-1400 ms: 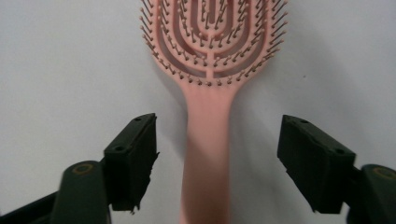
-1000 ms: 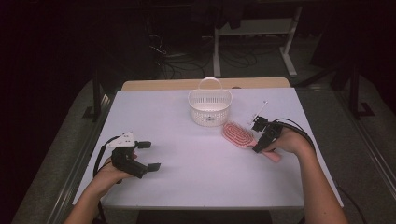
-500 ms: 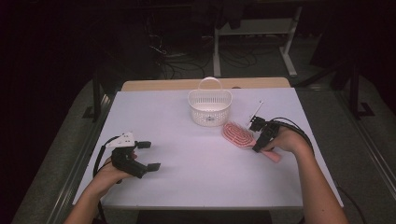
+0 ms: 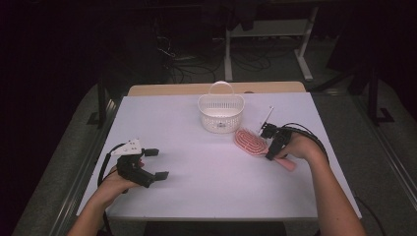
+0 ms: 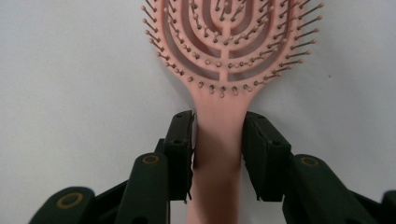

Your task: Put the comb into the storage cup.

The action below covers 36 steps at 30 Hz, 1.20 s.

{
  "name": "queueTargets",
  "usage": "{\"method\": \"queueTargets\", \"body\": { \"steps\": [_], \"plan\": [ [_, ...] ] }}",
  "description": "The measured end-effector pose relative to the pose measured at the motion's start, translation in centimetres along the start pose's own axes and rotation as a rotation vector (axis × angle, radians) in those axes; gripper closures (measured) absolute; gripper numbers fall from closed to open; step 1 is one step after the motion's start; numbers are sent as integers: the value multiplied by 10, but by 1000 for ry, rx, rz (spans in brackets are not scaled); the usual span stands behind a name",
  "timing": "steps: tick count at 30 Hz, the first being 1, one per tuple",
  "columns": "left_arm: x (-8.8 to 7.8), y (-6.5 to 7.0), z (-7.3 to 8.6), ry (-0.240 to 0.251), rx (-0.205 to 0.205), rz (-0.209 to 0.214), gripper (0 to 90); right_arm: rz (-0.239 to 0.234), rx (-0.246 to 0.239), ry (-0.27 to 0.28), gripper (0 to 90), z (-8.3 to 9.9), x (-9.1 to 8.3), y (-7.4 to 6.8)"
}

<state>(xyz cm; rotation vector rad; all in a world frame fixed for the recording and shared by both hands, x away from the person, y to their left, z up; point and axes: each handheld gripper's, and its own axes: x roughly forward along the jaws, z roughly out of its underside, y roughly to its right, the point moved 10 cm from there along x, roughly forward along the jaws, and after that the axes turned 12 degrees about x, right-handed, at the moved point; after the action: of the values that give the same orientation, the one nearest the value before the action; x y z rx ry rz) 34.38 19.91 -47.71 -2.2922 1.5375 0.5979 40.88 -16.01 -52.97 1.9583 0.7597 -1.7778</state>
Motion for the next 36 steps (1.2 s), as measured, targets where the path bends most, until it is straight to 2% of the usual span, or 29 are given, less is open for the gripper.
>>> {"method": "queueTargets", "body": {
  "steps": [16, 23, 36],
  "plan": [
    [-1, 0, 0, 5, -4, -1, 0, -4, 8, -35, 675, -3, 3, -1],
    [-1, 0, 0, 3, -2, -1, 0, -3, 15, -33, 678, -4, 3, 0],
    [-1, 0, 0, 1, -4, -1, 0, 22, 32, -45, 687, -5, 4, 0]
  ]
}}
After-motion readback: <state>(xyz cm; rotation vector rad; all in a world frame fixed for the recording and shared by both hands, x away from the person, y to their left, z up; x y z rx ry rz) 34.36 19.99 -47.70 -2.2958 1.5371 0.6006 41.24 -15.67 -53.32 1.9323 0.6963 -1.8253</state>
